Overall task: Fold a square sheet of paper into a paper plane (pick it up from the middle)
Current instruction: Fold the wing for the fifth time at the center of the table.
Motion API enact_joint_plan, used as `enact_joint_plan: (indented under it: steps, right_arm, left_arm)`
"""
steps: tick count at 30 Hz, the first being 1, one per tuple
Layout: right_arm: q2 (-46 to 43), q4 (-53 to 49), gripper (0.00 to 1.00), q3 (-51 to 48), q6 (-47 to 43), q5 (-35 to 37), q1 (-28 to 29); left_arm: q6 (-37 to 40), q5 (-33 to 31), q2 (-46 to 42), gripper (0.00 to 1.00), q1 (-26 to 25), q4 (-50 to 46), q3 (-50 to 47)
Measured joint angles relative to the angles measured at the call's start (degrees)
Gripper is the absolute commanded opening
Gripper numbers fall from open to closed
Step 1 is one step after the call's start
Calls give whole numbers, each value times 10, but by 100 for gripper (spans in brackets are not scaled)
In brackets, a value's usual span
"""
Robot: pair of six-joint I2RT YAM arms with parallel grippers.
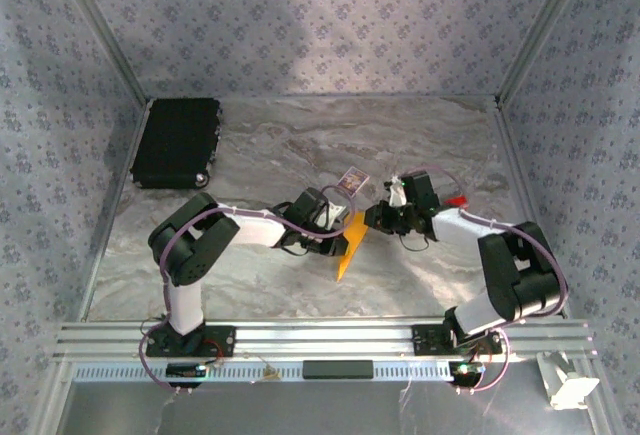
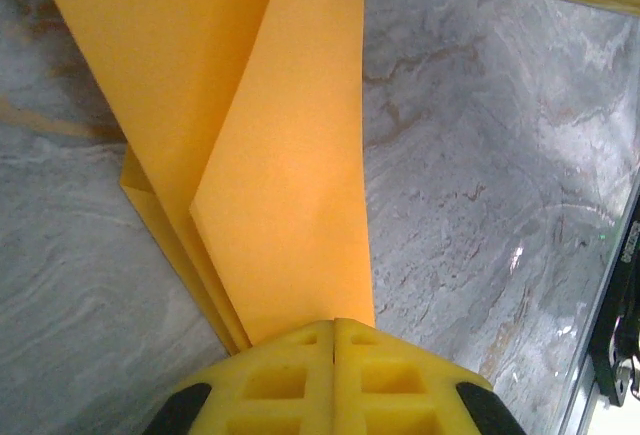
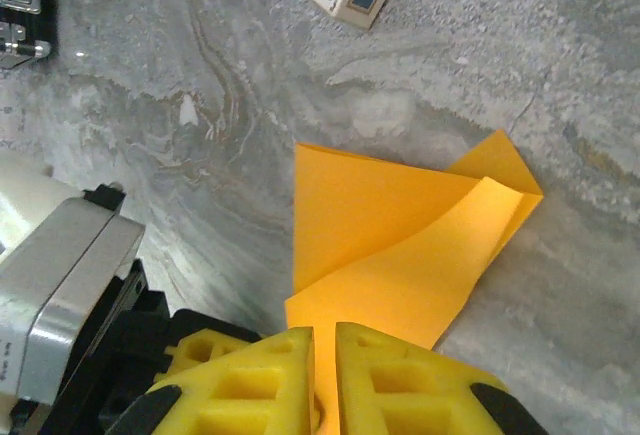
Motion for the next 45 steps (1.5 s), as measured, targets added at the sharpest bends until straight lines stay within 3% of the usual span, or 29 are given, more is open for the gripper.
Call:
enact_joint_plan:
  steps: [13, 29, 45]
  right_arm:
    - [43, 13, 13, -16, 0, -8, 49]
    - [121, 24, 12, 25, 2, -41, -53]
    - [106, 13, 12, 38, 2, -1, -91]
  left_arm:
    - [47, 37, 4, 0, 1, -47, 13]
    - [47, 45, 8, 0, 3, -50, 16]
    - [54, 46, 9, 0, 3, -50, 17]
